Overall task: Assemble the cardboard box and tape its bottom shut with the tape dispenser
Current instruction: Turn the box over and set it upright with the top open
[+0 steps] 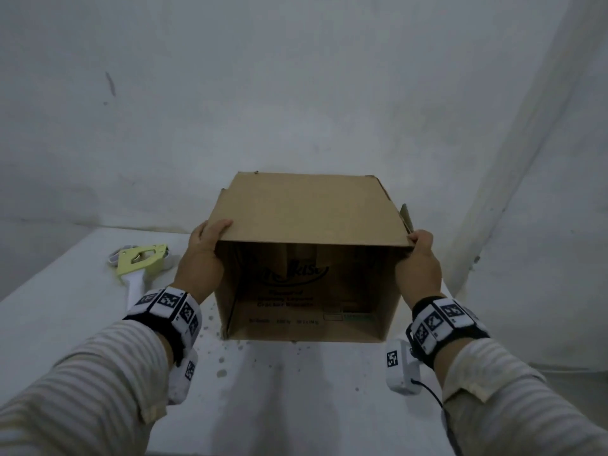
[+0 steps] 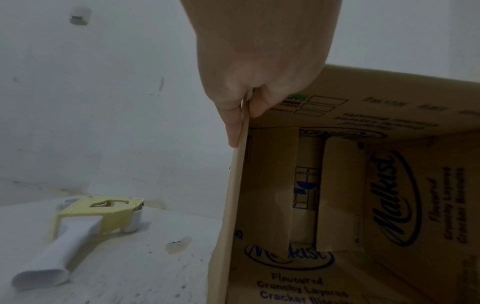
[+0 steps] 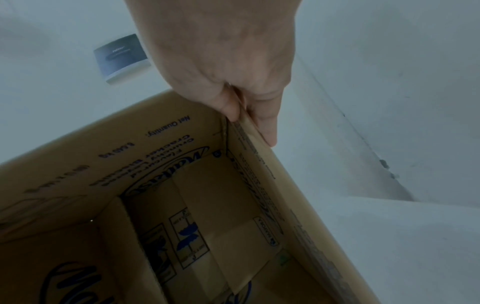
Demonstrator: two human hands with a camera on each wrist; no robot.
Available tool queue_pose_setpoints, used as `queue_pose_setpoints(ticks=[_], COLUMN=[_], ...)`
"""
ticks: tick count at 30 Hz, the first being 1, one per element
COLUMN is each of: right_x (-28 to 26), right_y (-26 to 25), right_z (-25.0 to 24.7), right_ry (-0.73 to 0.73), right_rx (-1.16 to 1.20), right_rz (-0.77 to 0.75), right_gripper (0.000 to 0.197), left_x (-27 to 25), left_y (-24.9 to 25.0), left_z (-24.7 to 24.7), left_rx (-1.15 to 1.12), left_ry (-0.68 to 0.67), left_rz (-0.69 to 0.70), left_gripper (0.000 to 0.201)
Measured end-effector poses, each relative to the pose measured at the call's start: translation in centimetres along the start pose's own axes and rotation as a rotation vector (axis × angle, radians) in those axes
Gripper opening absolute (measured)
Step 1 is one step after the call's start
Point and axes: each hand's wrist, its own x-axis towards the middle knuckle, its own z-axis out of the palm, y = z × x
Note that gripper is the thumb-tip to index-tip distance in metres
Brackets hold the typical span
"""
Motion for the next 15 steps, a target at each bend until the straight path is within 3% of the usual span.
queue_pose_setpoints(ticks=[8,15], right_x=[0.6,1.6], right_y=[-2.7,-4.2], right_z=[-2.6,-4.1], right_ry=[0.05,0.083], right_rx=[-0.065,0.006], right_rz=[-0.077,-0.096], right_gripper=[0.049,0.05], left_x=[2.6,7.5], left_y=[2.8,3.8], left_z=[-3.5,-6.4], left_rx=[0.112,0.207], left_ry=[0.038,0.04], left_rz=[-0.036,0.016], left_gripper=[0.064,0.063])
